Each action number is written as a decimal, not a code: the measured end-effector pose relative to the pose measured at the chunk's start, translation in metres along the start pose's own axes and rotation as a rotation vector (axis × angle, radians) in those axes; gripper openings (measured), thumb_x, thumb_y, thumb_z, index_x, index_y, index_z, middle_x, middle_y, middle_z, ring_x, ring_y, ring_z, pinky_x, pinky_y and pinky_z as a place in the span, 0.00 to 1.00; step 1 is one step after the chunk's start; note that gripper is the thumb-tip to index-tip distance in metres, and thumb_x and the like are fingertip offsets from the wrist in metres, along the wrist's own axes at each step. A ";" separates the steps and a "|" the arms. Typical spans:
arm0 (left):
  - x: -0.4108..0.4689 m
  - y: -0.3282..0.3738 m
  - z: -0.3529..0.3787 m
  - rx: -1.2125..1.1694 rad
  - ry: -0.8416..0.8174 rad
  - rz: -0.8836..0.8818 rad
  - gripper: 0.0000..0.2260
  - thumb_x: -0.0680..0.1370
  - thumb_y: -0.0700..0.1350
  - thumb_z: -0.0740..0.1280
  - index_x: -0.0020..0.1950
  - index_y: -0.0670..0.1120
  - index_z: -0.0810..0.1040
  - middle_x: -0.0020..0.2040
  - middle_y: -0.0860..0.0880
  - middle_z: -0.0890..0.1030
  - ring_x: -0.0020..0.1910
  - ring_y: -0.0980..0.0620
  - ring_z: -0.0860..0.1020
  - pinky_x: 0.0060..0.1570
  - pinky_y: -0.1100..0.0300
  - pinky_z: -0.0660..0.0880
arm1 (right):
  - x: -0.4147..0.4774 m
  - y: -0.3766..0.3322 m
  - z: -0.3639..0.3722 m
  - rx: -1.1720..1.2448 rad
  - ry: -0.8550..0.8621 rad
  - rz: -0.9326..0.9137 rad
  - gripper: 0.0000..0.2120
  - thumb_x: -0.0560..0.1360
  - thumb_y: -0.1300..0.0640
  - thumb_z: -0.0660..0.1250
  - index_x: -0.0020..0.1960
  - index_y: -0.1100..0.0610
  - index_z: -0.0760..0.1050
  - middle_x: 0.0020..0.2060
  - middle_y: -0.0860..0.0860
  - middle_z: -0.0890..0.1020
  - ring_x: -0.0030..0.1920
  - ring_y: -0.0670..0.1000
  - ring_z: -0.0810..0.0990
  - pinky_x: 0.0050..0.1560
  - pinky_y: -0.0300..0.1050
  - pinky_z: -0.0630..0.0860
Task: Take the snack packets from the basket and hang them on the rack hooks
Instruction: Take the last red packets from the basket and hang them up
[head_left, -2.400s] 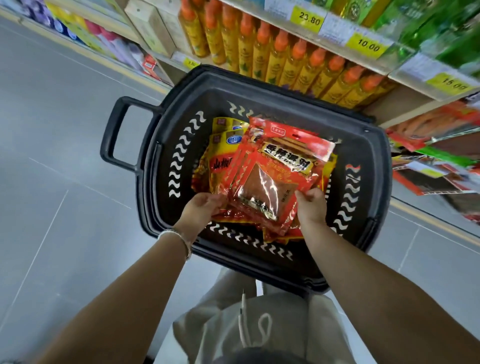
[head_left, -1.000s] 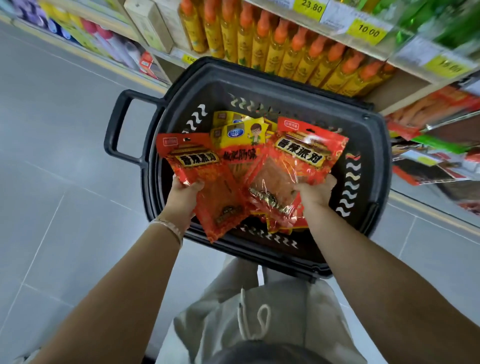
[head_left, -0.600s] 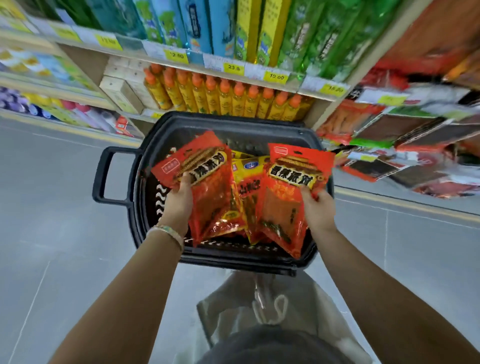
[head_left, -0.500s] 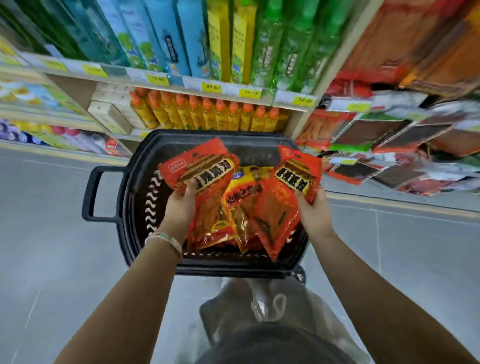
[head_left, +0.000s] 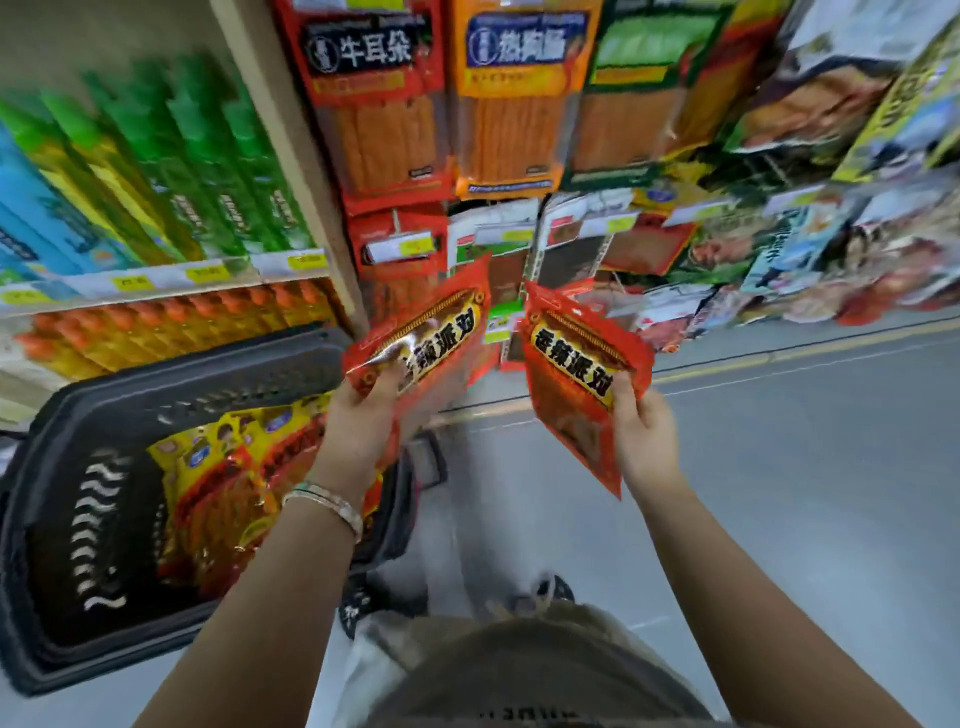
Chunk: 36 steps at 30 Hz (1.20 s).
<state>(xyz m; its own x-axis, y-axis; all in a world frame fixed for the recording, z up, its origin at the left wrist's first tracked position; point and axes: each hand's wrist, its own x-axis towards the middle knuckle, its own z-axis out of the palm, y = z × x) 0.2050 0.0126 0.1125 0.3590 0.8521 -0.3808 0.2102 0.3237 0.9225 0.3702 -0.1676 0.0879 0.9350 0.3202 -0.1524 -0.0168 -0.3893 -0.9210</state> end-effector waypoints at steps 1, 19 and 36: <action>-0.007 -0.004 0.022 -0.011 0.004 0.015 0.06 0.77 0.48 0.67 0.43 0.48 0.80 0.44 0.52 0.83 0.42 0.54 0.80 0.43 0.64 0.78 | 0.006 0.008 -0.018 0.023 0.021 -0.003 0.15 0.81 0.53 0.56 0.56 0.63 0.75 0.46 0.55 0.81 0.48 0.42 0.81 0.43 0.32 0.71; 0.003 0.085 0.241 0.100 -0.137 0.284 0.10 0.79 0.57 0.62 0.42 0.57 0.80 0.36 0.70 0.80 0.37 0.74 0.77 0.41 0.70 0.74 | 0.156 -0.018 -0.174 0.079 0.163 -0.205 0.10 0.81 0.50 0.57 0.50 0.52 0.75 0.44 0.48 0.81 0.44 0.45 0.78 0.40 0.37 0.70; 0.091 0.284 0.284 -0.134 0.066 0.569 0.13 0.60 0.60 0.68 0.30 0.51 0.81 0.35 0.49 0.81 0.40 0.46 0.79 0.42 0.51 0.74 | 0.344 -0.267 -0.191 0.389 0.272 -0.638 0.15 0.75 0.46 0.63 0.33 0.53 0.73 0.26 0.42 0.73 0.26 0.36 0.68 0.31 0.35 0.67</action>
<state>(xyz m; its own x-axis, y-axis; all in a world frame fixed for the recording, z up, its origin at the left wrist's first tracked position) 0.5562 0.0656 0.3220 0.3233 0.9295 0.1775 -0.1169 -0.1469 0.9822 0.7638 -0.1185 0.3501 0.8587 0.1377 0.4937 0.4758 0.1438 -0.8677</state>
